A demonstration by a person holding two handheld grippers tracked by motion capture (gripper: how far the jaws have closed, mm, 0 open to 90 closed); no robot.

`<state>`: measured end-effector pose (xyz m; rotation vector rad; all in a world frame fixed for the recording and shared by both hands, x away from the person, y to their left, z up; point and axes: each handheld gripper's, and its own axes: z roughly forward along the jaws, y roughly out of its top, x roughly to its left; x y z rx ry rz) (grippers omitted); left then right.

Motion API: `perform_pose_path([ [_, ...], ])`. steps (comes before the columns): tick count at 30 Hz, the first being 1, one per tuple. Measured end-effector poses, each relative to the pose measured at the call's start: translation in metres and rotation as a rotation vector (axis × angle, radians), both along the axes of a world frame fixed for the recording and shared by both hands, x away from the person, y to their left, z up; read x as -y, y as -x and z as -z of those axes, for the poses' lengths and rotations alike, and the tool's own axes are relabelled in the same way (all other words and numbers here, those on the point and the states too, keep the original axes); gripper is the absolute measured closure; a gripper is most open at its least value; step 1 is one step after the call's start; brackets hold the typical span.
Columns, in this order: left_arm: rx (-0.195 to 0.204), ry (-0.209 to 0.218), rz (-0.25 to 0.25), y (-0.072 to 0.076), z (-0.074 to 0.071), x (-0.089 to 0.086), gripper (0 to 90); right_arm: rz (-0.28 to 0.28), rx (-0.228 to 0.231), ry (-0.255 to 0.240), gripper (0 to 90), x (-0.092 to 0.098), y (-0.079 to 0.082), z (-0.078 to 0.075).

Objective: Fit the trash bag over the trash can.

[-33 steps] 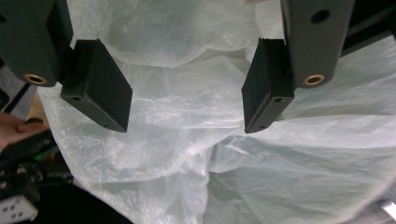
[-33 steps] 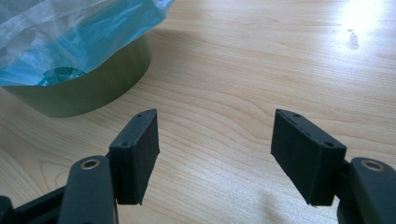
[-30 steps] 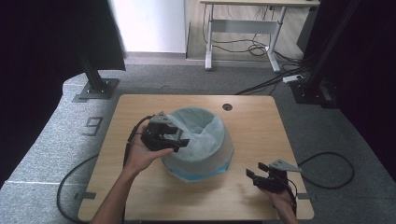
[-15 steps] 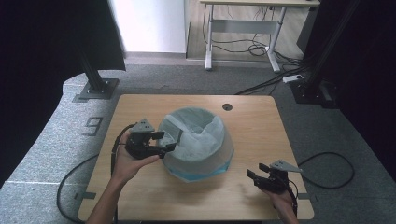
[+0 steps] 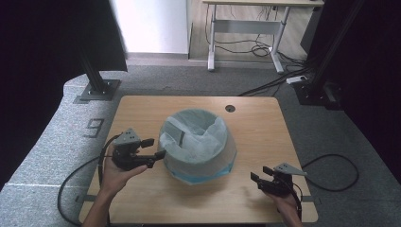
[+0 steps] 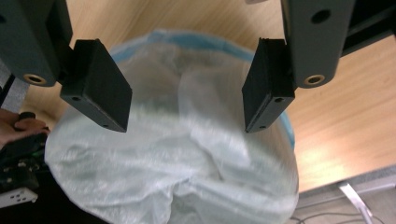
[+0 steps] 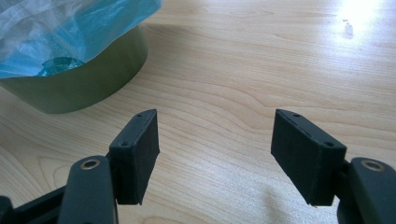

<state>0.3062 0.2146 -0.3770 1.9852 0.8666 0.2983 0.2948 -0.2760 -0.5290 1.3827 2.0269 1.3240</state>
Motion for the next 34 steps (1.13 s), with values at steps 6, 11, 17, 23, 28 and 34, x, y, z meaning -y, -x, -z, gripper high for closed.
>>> perform_pose_path([
  [6,-0.036,-0.012,-0.015,0.005,0.019,-0.012,32.3,-0.006,-0.002,0.006,31.4,-0.001,0.001,0.001],
  [11,-0.068,-0.027,-0.051,0.007,0.042,-0.024,32.1,-0.007,-0.008,0.013,31.5,-0.002,0.001,0.002],
  [17,-0.104,-0.014,-0.078,0.004,0.059,-0.033,32.1,-0.006,-0.009,0.015,31.4,-0.002,0.000,0.003],
  [23,-0.134,-0.005,-0.096,0.000,0.075,-0.036,32.2,0.002,0.014,0.015,31.5,-0.001,0.002,0.001],
  [28,-0.144,-0.008,-0.100,-0.001,0.079,-0.037,32.2,0.001,0.008,0.016,31.5,0.000,0.001,0.002],
  [34,-0.144,-0.015,-0.108,-0.004,0.082,-0.038,32.1,-0.006,0.004,0.020,31.4,-0.001,0.001,0.002],
])
